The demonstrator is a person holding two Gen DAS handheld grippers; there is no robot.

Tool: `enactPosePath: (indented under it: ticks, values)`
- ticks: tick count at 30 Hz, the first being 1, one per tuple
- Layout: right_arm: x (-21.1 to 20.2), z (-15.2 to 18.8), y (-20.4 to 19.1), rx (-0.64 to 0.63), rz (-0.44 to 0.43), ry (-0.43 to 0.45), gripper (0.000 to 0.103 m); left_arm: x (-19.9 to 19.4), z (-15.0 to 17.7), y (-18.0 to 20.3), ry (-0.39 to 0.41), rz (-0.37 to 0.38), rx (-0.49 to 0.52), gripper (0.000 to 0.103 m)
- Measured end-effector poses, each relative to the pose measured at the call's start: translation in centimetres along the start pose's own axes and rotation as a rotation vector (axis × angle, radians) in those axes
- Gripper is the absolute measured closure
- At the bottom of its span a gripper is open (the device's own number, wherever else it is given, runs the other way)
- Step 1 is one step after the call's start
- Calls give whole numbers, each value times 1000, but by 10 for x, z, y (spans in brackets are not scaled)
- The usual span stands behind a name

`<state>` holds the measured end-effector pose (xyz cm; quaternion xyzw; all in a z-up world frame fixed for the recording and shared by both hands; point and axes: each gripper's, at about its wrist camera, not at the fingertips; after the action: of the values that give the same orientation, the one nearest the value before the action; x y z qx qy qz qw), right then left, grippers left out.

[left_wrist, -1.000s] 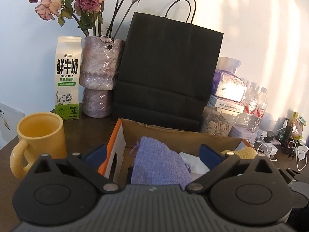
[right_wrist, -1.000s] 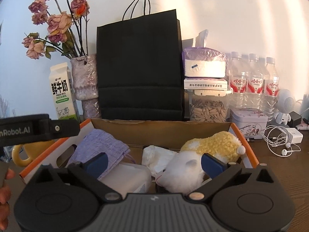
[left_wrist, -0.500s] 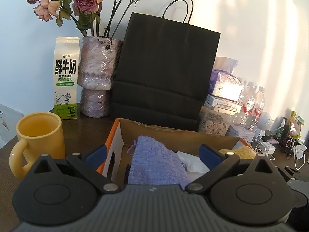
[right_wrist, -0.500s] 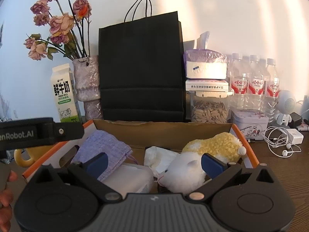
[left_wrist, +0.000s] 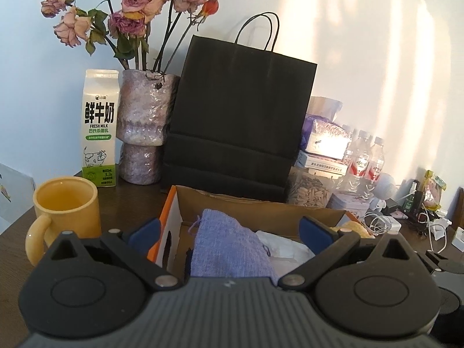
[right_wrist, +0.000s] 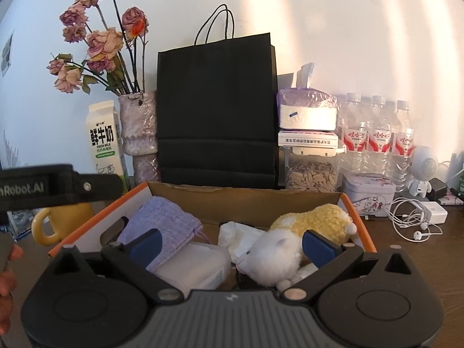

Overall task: Organize objects
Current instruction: 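Lower both grippers into the box and open them, releasing pouch and cap, then move both tools back out of the box, right gripper toward the white caps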

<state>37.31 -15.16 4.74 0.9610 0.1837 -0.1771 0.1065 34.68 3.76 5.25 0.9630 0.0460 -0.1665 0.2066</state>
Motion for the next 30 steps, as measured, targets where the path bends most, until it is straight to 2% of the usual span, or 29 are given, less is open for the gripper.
enactPosePath:
  ticks: [19,30]
  values:
    - [-64,34,7,-28,12,-24,0,-49,27,0,-23,11,69,0]
    - [-83,58,8,-27,6,-95,0,-63,58,-6,-78,0,85,0]
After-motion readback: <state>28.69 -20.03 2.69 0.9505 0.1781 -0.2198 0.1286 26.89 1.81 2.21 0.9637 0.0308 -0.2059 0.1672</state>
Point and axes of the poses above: each gripper's, at about its wrist camera, not at the fingertips, and x roughly the way its jaws point, y to its right, z to its underside, and after that the axes turned 12 degrees about -x, right-handed
